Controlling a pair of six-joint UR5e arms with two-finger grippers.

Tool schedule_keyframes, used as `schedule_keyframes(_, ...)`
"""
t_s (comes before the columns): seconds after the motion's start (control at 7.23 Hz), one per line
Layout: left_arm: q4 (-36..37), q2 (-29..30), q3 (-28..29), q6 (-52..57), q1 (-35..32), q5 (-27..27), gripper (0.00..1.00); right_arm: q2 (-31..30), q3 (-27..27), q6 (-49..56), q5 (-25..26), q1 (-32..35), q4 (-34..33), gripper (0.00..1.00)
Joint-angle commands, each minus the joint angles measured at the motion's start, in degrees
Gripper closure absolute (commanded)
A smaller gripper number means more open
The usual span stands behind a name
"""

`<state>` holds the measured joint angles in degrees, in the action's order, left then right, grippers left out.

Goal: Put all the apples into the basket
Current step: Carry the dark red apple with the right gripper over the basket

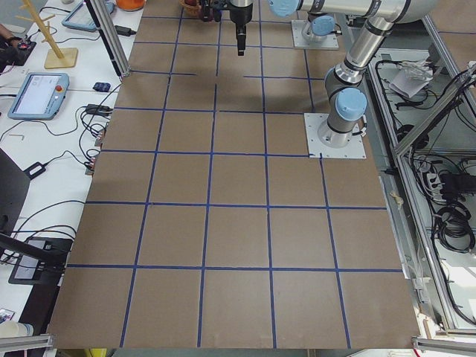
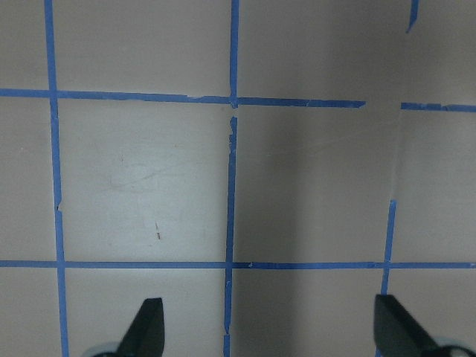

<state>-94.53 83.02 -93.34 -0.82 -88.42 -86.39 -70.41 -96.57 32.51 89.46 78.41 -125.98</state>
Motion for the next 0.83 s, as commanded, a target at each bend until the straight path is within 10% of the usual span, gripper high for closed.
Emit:
schedule_keyframes(0.0, -0.13, -0.14, 0.0, 0.03, -0.08, 0.0, 0.0, 2.11, 6.11, 20.35, 3.51, -12.36, 0.65, 0.89)
schedule_keyframes(0.28, -0.04, -0.14, 0.0, 0.03, 0.0, 0.0, 0.0, 7.11, 7.36, 26.37, 3.27, -18.36, -0.14, 0.76)
schedule_keyframes(0.41, -0.04, -0.32, 0.0, 0.03, -0.08, 0.0, 0.0, 7.74, 7.54, 26.21, 2.83, -18.99, -0.14, 0.48)
schedule_keyframes(0.55, -0.13, -0.32, 0.0, 0.03, -0.09, 0.0, 0.0, 8.1, 7.45, 25.94, 2.74, -19.0, -0.05, 0.0)
schedule_keyframes(0.69, -0.13, -0.23, -0.09, 0.03, -0.09, 0.0, 0.0, 8.36, 7.8, 25.33, 3.0, -19.0, -0.05, 0.0)
